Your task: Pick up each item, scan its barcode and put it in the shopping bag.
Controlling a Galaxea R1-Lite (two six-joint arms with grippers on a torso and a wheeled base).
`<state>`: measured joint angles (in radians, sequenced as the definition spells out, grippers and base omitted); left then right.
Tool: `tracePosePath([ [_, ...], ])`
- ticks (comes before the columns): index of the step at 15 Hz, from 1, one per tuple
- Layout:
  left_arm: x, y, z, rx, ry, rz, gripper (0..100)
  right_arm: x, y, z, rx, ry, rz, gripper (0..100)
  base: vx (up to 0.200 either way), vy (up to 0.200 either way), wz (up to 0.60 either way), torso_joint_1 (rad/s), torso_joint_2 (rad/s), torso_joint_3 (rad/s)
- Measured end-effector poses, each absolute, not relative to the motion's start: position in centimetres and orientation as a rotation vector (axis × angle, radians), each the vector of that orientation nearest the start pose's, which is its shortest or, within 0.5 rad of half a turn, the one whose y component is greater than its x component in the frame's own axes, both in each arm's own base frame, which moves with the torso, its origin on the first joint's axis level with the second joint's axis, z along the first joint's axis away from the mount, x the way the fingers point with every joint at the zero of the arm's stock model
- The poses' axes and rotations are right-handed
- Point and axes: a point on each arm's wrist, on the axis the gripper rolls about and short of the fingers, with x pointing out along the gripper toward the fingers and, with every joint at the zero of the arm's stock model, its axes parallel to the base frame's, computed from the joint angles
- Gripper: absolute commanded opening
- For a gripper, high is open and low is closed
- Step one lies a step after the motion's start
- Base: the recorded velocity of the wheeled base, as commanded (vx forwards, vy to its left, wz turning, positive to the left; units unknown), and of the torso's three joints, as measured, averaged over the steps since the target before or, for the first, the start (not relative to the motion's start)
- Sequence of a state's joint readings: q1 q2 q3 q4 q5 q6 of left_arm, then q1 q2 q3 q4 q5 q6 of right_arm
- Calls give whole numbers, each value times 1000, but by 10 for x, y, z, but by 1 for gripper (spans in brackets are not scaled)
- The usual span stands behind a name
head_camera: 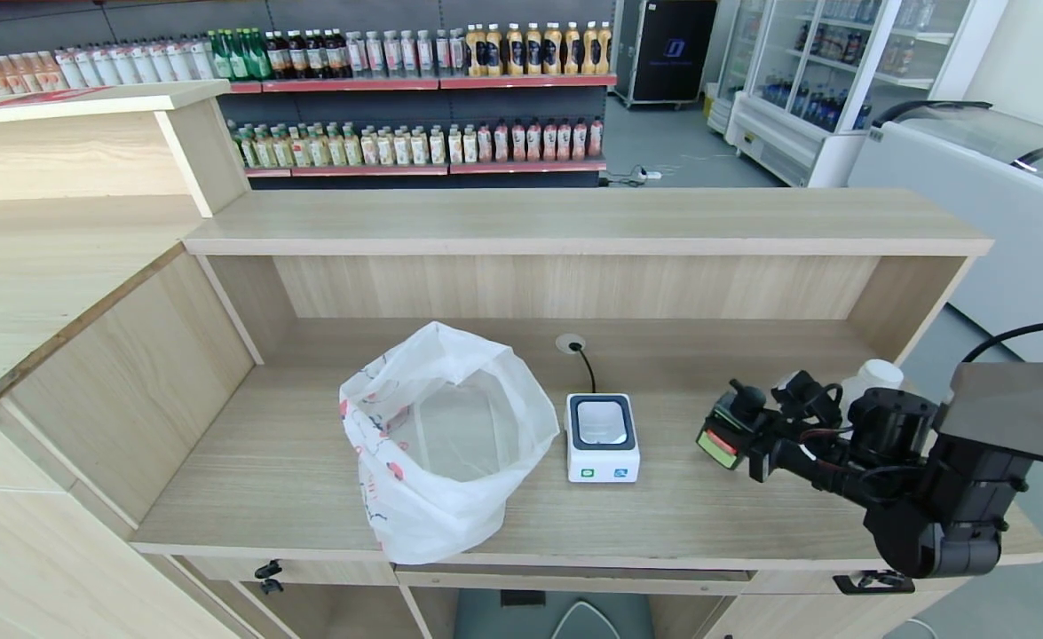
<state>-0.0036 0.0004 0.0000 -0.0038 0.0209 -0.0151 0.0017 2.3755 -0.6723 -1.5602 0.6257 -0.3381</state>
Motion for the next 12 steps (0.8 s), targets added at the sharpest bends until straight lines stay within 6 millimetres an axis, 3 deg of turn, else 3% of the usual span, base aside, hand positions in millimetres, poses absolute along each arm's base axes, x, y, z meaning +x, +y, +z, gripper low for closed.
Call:
tracePosePath([
  [3, -23, 1, 76, -15, -4, 18, 100, 357, 14, 48, -341, -65, 630, 0, 0, 0, 0, 0, 0, 0],
  [6, -23, 1, 76, -15, -4, 18, 100, 338, 34, 99, -407, -171, 660, 0, 0, 0, 0, 0, 0, 0],
  [12, -23, 1, 76, -15, -4, 18, 100, 267, 76, 188, -487, -203, 616, 0, 0, 0, 0, 0, 0, 0],
])
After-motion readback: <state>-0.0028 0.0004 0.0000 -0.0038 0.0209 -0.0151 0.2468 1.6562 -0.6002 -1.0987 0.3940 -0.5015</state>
